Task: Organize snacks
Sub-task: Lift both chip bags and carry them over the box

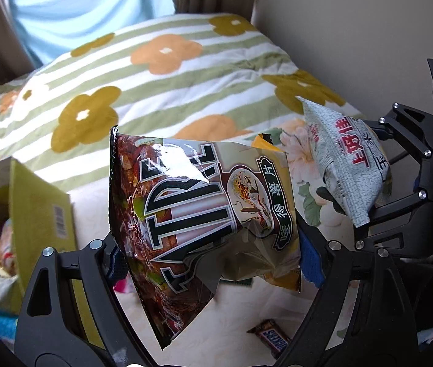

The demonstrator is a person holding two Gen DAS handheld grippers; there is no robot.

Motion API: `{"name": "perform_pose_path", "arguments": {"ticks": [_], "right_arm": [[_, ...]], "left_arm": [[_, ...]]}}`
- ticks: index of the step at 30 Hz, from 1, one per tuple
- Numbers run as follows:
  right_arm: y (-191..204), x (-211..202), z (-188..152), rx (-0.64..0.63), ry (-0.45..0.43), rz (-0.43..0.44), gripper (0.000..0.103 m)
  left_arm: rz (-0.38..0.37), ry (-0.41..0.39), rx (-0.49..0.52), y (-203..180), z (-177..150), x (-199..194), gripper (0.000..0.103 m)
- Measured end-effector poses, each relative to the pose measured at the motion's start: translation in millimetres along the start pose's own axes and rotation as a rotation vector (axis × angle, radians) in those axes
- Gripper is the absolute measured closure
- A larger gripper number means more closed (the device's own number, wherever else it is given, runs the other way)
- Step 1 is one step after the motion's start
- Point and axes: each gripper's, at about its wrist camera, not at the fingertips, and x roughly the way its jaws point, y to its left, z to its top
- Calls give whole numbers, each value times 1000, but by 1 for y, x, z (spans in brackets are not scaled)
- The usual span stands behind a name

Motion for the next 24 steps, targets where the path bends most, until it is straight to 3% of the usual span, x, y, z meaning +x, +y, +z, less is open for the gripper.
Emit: {"name": "perform_pose_path", "arguments": {"ticks": [6, 13, 19, 24], "right_arm": [[9, -45, 26, 41, -69, 12, 34], [39, -93, 74, 19, -160, 17, 34], [87, -119, 127, 15, -232, 45, 34], [134, -119, 177, 74, -245, 131, 34]], "left_arm": [[52, -99, -62, 27, -3, -60, 18], [84, -190, -158, 86, -19, -124, 18], [117, -220, -219, 160, -43, -161, 18], [157, -212, -240, 232, -70, -185, 18]]}}
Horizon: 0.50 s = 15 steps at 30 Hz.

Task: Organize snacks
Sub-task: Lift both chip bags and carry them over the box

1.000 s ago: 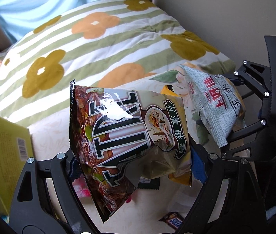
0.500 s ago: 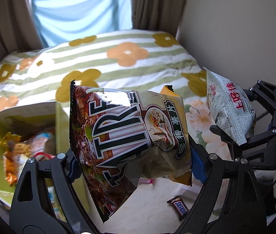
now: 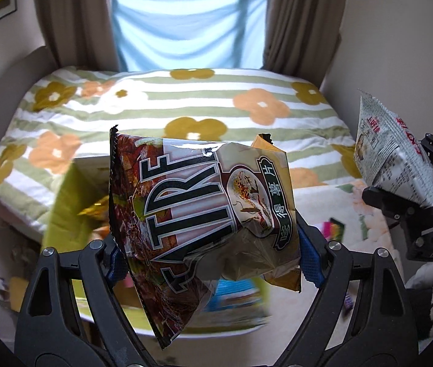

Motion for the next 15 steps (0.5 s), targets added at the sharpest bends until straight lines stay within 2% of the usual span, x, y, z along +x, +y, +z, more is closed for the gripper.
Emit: {"name": "perform_pose_path", "arguments": {"ticks": [8, 15], "right_arm": [[80, 44, 51, 36, -1, 52, 34], [135, 81, 74, 78, 38, 102, 34]], "left_arm": [[23, 56, -18, 111, -21, 5, 17], [-2, 136, 9, 152, -44, 31, 17]]}}
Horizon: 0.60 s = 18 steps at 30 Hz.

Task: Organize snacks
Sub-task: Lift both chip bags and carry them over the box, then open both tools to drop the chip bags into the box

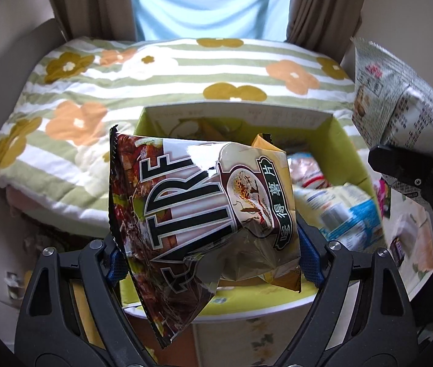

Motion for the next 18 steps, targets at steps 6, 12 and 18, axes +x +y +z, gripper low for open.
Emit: {"name": "perform_pose_path", "arguments": {"ticks": [6, 12, 18], "right_arm": [[16, 14, 6, 53, 35, 60, 34], [13, 15, 10, 76, 42, 82, 34], [9, 20, 7, 100, 60, 126, 34]], "left_arm": [[6, 30, 40, 2, -6, 15, 12], [49, 83, 44, -2, -15, 23, 1], [82, 81, -1, 9, -31, 12, 1]]}}
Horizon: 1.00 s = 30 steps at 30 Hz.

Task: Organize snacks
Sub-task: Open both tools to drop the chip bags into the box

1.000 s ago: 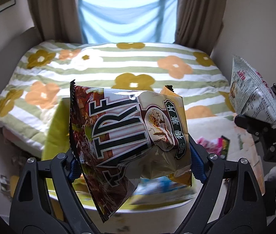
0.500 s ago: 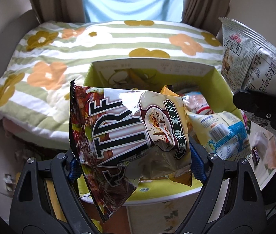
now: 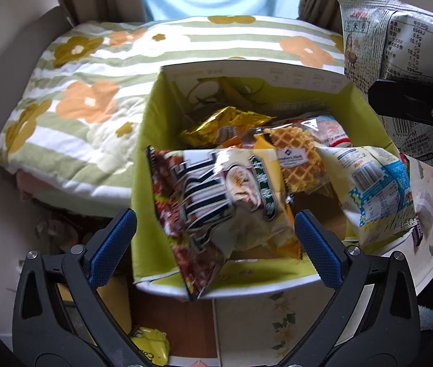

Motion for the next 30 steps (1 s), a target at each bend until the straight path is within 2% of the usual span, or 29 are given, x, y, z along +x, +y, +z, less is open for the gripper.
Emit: {"name": "perform_pose_path", "arguments": {"ticks": [5, 7, 8, 10, 13, 18, 24, 30], "right_arm": [[4, 13, 4, 33, 27, 52, 33], [8, 19, 6, 46, 41, 70, 29], [9, 20, 6, 47, 35, 68, 25], [12, 15, 5, 36, -7, 55, 1], [9, 8, -1, 33, -41, 50, 0], [-1, 9, -11, 70, 8, 29, 0], [3, -3, -19, 65, 7, -21, 0], [-1, -26, -29, 111, -25, -67, 0]], "left_arm": [[-16, -26, -31, 7, -2, -11, 1], [-10, -28, -36, 8, -3, -13, 1], [-9, -26, -38, 8, -3, -13, 1], [-6, -22, -44, 10, -7, -14, 1], [-22, -17, -59, 11, -13, -14, 1], [-40, -14, -58, 8, -16, -15, 1], [-54, -40, -23, -2, -13, -24, 1], [-90, -80, 40, -18, -7, -39, 1]]}}
